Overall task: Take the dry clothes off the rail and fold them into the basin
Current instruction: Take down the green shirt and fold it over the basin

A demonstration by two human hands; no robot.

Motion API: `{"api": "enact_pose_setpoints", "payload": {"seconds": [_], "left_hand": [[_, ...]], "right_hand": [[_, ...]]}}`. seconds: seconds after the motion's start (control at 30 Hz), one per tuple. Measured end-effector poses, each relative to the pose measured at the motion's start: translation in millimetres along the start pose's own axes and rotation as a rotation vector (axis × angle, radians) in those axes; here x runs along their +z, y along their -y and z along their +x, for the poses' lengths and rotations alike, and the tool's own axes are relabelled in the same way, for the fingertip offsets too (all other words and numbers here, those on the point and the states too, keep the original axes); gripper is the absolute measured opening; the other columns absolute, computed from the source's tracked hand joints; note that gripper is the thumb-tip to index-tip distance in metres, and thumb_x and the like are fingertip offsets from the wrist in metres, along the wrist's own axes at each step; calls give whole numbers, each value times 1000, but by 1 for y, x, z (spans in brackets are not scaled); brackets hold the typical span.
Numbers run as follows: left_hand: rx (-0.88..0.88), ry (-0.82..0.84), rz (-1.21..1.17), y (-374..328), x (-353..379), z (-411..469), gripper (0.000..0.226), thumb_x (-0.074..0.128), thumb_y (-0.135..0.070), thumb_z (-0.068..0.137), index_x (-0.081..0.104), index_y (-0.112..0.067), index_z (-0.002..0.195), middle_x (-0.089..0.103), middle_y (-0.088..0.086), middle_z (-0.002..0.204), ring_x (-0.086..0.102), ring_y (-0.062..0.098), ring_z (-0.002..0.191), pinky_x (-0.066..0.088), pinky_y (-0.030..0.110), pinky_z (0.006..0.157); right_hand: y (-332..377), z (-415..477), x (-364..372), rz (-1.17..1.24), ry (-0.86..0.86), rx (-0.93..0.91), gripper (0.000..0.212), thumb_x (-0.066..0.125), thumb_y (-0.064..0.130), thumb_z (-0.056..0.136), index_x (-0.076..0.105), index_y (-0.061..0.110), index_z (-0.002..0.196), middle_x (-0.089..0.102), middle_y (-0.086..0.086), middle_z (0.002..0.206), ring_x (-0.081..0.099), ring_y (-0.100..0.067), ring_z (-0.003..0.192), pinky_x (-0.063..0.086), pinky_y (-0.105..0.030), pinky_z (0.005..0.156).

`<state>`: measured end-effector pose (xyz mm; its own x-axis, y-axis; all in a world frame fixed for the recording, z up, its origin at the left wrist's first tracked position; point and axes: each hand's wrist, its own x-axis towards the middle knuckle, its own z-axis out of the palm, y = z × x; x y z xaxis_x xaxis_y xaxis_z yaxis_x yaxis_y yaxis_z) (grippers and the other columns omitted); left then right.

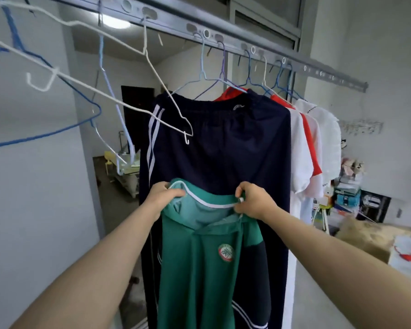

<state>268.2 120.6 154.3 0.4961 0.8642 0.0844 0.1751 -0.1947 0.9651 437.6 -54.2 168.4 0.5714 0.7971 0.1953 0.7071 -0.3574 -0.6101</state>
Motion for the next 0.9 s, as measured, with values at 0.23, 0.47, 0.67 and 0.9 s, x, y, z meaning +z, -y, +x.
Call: {"api": "enact_pose_setpoints", "payload": {"seconds": [0.23, 0.47, 0.67, 0.9], "left_hand": [[-7, 273, 197, 27, 45, -17, 23, 59, 3, 75, 67, -4, 95, 66, 7, 84, 59, 19, 77, 44, 25, 64], [91, 526, 214, 32, 105, -65, 15, 64, -8, 53, 53, -17, 59, 51, -5, 57, 48, 11, 60, 34, 22, 54], [22, 742, 115, 36, 168, -98, 18, 71, -13, 65, 56, -19, 71, 57, -1, 70, 58, 12, 71, 47, 28, 67], [-119, 914, 5, 26, 250, -137, 27, 73, -12, 63, 62, -15, 88, 65, 4, 80, 64, 18, 76, 51, 28, 66]], "right_hand": [[-61, -34, -1, -166, 248, 300, 40, 58, 17, 75, 61, 13, 115, 61, -5, 102, 62, -26, 106, 53, -29, 85], [-122, -83, -32, -228, 339, 480, 44, 59, 16, 83, 55, 8, 126, 58, -14, 119, 61, -32, 105, 56, -40, 85], [-169, -120, -70, -291, 218, 518, 35, 51, 26, 93, 61, 1, 114, 64, -16, 107, 63, -29, 89, 52, -31, 67], [-218, -169, -119, -663, 146, 398, 25, 57, 7, 85, 60, 8, 110, 62, -10, 109, 61, -28, 97, 53, -34, 79]]}}
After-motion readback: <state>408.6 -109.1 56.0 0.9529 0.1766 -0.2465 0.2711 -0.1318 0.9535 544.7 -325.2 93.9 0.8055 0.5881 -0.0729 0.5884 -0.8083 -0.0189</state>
